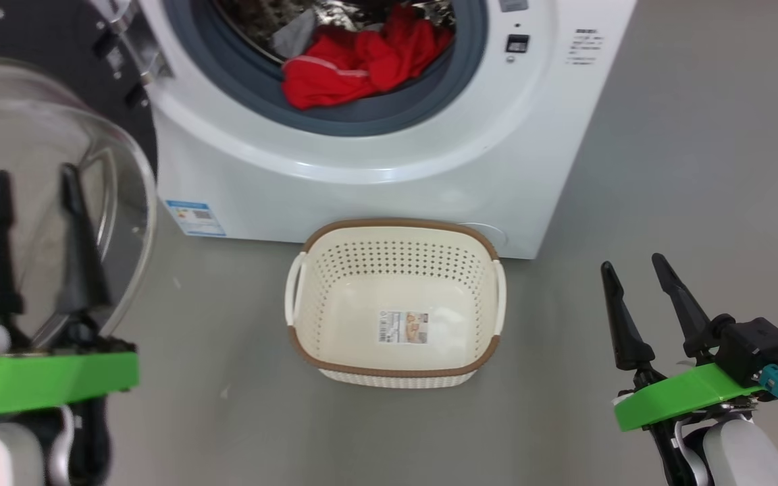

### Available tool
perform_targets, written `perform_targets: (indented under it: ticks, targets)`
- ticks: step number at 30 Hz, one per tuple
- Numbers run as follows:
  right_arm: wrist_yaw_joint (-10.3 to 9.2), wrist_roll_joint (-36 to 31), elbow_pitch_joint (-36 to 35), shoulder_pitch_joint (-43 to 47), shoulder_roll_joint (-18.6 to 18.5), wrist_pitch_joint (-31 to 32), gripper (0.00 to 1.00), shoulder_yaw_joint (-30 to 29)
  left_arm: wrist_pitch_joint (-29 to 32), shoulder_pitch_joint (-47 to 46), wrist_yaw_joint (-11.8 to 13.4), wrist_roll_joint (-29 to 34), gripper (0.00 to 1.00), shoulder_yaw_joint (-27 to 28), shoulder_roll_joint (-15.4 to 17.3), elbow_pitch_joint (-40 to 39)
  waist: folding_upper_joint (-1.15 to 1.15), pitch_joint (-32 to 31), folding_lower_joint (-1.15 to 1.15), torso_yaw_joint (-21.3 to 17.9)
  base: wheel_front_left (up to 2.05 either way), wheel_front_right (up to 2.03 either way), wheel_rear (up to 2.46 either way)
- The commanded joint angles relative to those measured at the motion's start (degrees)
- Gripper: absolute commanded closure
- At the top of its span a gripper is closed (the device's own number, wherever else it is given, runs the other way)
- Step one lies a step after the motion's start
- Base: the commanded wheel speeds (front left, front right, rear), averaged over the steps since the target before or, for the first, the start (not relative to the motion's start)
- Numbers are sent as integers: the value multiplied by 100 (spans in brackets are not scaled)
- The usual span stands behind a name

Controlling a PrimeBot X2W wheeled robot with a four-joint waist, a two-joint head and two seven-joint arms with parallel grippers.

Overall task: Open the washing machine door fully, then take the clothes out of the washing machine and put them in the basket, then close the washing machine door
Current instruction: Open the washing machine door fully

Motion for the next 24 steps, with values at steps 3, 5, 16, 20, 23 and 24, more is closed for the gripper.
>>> perform_targets:
  ticks: [3, 5, 16, 20, 23, 24]
  targets:
    - [28, -18, -108, -180, 11, -70, 0, 10, 93, 193, -124, -198, 0, -187, 65, -221, 0, -82, 0, -430, 0, 0, 0]
    - [28, -21, -105, -171, 11, -75, 0, -9, 106, 285, -123, -204, 0, -273, 48, -186, 0, -88, 0, -536, 0, 0, 0]
    - [28, -145, -427, -67, 11, -82, 0, -2, -192, 698, -25, -74, 0, -448, 11, 151, 0, -125, 0, -930, 0, 0, 0]
    - [28, -289, -626, 47, 11, -82, 0, -75, -340, 900, -62, 0, 0, -516, 58, 241, 0, -148, 0, -1030, 0, 0, 0]
    - [28, -305, -779, 129, 11, -82, 0, -83, -409, 1035, -103, 68, 0, -615, 122, 334, 0, -182, 0, -1094, 0, 0, 0]
    - [28, -300, -825, 159, 11, -82, 0, -73, -430, 1081, -116, 59, 0, -638, 128, 377, 0, -194, 0, -1111, 0, 0, 0]
